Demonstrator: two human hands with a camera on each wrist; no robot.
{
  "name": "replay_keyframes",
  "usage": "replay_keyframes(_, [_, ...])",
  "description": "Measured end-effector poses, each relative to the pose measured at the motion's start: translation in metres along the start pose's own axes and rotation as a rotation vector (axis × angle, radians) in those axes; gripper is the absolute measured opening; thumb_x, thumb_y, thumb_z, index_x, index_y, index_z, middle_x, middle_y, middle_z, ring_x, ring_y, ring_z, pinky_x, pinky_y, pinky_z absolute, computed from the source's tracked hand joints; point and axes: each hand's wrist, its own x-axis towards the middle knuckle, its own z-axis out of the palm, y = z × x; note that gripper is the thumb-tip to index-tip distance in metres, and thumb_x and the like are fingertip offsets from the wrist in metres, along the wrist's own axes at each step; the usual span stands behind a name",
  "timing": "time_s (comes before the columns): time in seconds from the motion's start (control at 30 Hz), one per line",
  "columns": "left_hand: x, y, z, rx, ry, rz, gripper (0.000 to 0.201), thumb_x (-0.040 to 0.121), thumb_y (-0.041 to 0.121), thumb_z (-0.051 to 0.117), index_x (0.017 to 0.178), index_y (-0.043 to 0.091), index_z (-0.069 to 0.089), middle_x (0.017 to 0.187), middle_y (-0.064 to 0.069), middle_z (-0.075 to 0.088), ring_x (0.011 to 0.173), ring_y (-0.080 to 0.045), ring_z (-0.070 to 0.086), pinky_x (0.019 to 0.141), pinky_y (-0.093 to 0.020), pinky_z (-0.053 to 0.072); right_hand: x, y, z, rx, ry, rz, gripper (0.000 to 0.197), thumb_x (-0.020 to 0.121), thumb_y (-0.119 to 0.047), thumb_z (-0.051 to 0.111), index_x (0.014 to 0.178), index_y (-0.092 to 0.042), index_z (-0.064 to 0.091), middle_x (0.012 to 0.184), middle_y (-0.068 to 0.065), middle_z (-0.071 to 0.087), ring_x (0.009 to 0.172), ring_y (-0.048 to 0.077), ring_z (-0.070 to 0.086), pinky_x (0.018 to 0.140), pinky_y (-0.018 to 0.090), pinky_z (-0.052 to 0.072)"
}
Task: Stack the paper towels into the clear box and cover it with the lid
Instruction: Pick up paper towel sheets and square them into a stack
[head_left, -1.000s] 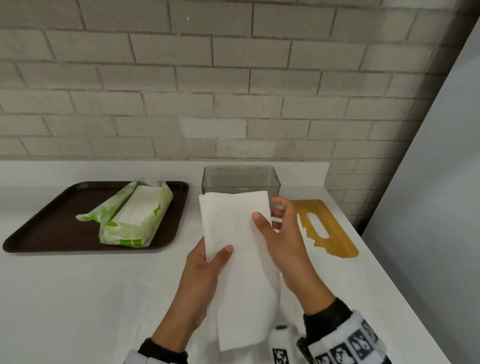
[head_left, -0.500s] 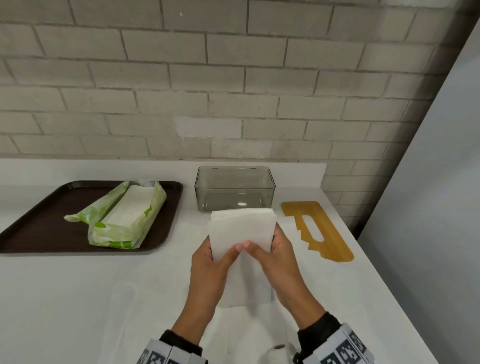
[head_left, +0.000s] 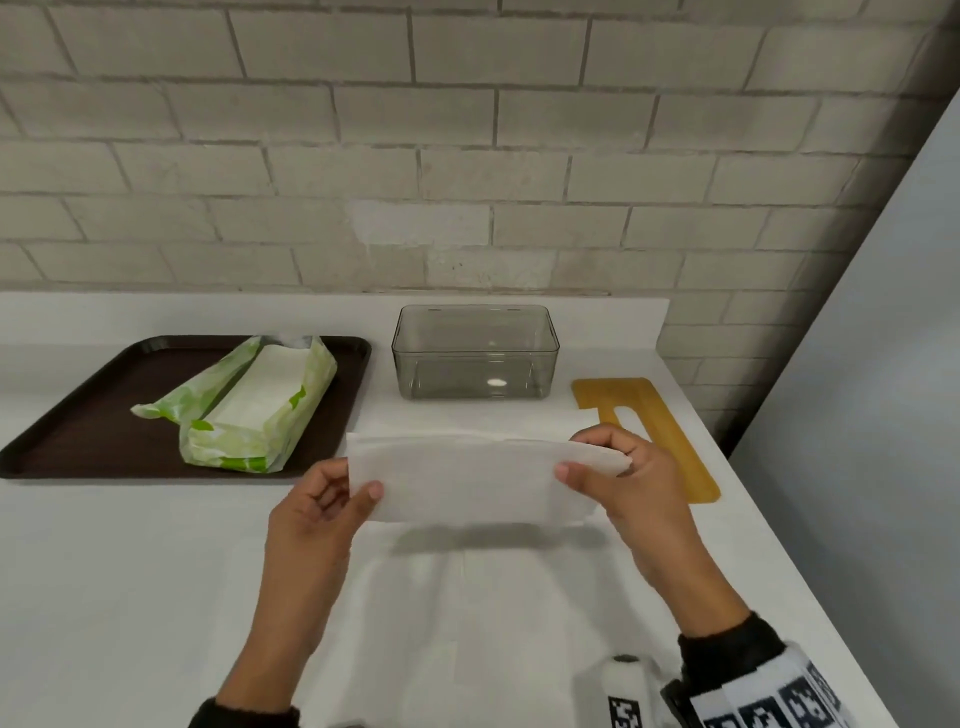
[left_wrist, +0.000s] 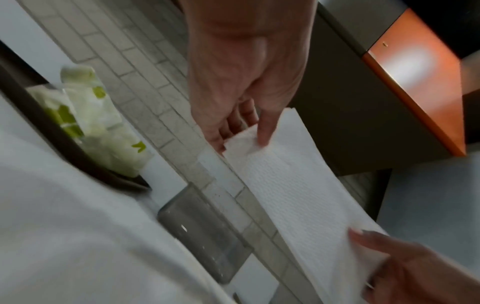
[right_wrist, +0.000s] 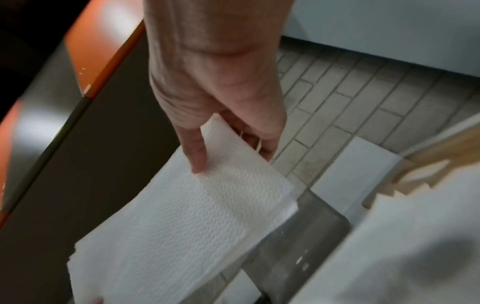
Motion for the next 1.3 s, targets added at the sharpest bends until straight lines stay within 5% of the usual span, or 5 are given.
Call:
replay_keyframes(0.37, [-0.007,-0.037,0.007,0.172,0.054,-0.138,0.037,0.089,-0.006,0.047,0.092,0.028,0.059,0.102,-0.001,0.061,0.098,-0.022,0.053,0.079,-0.029,0.041,-0.010,0.046,0.020,0.144,0.074,0.196,0.042,0.076,0.012,0.065,0.099,-0.021,0.058,0.096,0.003,0.067,0.091,0.018,0.062,0.071,0.021,0.049])
replay_keyframes(0.83, [-0.001,-0.027,-0.010,0.195,0.049,-0.215,0.028,0.089,-0.004,0.053,0.091,0.023,0.061,0.088,-0.007,0.065,0.081,-0.024,0.056,0.070,-0.032,0.042,-0.011,0.040,0.017,-0.223,0.041,0.200,0.020,0.080,-0.001,0.068,0.090,-0.018,0.062,0.096,0.004,0.069,0.092,0.021,0.065,0.085,0.031,0.053])
replay_keyframes(1.0, [0.007,-0.009,-0.035,0.504,-0.323,-0.294,0.032,0.082,-0.005,0.063,0.094,0.024,0.062,0.080,-0.006,0.064,0.064,-0.016,0.057,0.057,-0.022,0.042,0.007,-0.025,0.020,-0.221,-0.130,-0.060,0.029,0.073,0.003,0.074,0.078,-0.024,0.064,0.076,-0.005,0.061,0.071,0.008,0.053,0.069,0.019,0.045])
replay_keyframes(1.13, [0.006,0.015,-0.015,0.502,-0.514,-0.173,0.031,0.079,0.013,0.074,0.102,0.031,0.062,0.094,0.007,0.072,0.085,-0.010,0.068,0.077,-0.022,0.054,0.014,-0.064,0.044,-0.240,-0.316,-0.109,0.027,0.072,0.003,0.075,0.082,-0.020,0.065,0.076,-0.003,0.068,0.073,0.010,0.062,0.069,0.023,0.050])
replay_keyframes(1.3, [0.008,0.023,0.020,0.297,-0.301,-0.026,0.022,0.087,0.023,0.065,0.106,0.032,0.059,0.102,0.012,0.068,0.093,-0.009,0.065,0.080,-0.026,0.054,0.005,-0.048,0.069,0.095,-0.058,-0.070,0.035,0.073,0.002,0.073,0.095,-0.023,0.063,0.092,-0.001,0.069,0.087,0.018,0.065,0.074,0.029,0.054])
